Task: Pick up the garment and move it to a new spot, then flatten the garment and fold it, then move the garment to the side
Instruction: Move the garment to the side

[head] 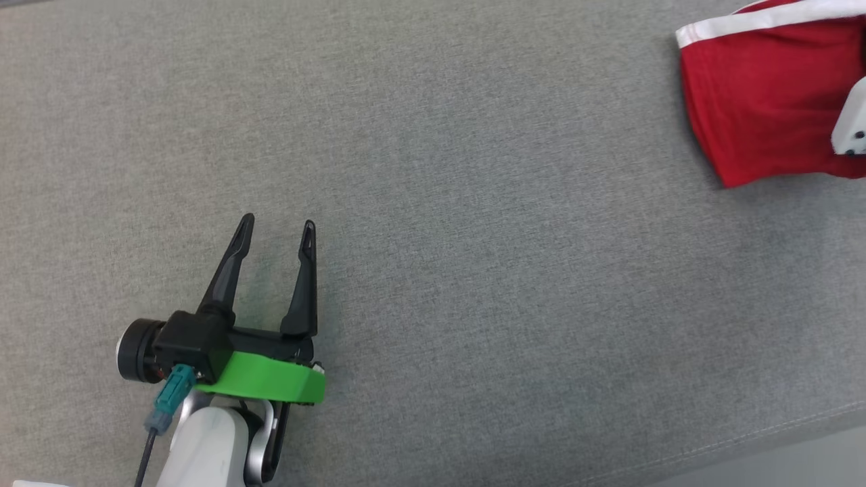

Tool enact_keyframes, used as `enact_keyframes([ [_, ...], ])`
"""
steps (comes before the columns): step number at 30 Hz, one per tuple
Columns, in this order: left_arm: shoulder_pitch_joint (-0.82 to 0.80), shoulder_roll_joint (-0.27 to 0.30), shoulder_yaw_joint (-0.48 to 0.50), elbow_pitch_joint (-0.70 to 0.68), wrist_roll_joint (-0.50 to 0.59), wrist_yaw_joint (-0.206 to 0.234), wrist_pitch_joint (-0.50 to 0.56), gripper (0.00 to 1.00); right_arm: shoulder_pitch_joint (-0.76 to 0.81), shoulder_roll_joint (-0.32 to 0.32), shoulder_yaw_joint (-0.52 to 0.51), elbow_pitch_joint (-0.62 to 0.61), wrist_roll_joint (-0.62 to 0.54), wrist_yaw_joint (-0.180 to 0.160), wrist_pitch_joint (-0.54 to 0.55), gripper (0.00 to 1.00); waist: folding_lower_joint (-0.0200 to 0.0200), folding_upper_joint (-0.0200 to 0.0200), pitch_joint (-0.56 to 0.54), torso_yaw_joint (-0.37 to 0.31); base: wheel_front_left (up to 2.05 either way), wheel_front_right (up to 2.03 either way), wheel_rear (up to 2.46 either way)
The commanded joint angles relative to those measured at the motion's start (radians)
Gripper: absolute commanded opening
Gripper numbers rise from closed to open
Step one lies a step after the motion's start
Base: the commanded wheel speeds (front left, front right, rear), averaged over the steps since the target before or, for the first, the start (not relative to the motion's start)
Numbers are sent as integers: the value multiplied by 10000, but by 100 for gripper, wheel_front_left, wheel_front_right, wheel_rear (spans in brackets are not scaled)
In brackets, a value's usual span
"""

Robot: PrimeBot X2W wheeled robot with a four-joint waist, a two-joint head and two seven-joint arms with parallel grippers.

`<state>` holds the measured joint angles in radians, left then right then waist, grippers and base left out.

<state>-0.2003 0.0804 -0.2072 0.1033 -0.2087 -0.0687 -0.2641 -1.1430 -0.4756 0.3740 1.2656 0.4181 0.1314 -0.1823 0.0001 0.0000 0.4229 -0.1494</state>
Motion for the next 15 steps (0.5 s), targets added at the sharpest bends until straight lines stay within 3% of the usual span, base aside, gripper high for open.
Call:
enact_keyframes([
  [1, -43, 93, -8, -52, 39, 55, -1, 100, -207, -175, -60, 87, -169, -14, -17, 0, -1, 0, 416, 387, 0, 0, 0],
  [6, -4, 127, -59, -140, 50, 90, 0, 100, -504, -540, -429, 213, -747, -14, -196, 0, -1, 0, 596, 471, 0, 0, 0],
  [8, -37, 140, -76, -152, 54, 107, 0, 100, -521, -601, -731, 233, -1059, -14, -286, 100, -1, 0, 652, 477, 0, 0, 0],
  [15, -179, 154, -163, -107, 33, 161, 20, 100, -330, -439, -1919, 247, -2095, -14, -738, 100, -1, 0, 664, 415, 0, 0, 0],
])
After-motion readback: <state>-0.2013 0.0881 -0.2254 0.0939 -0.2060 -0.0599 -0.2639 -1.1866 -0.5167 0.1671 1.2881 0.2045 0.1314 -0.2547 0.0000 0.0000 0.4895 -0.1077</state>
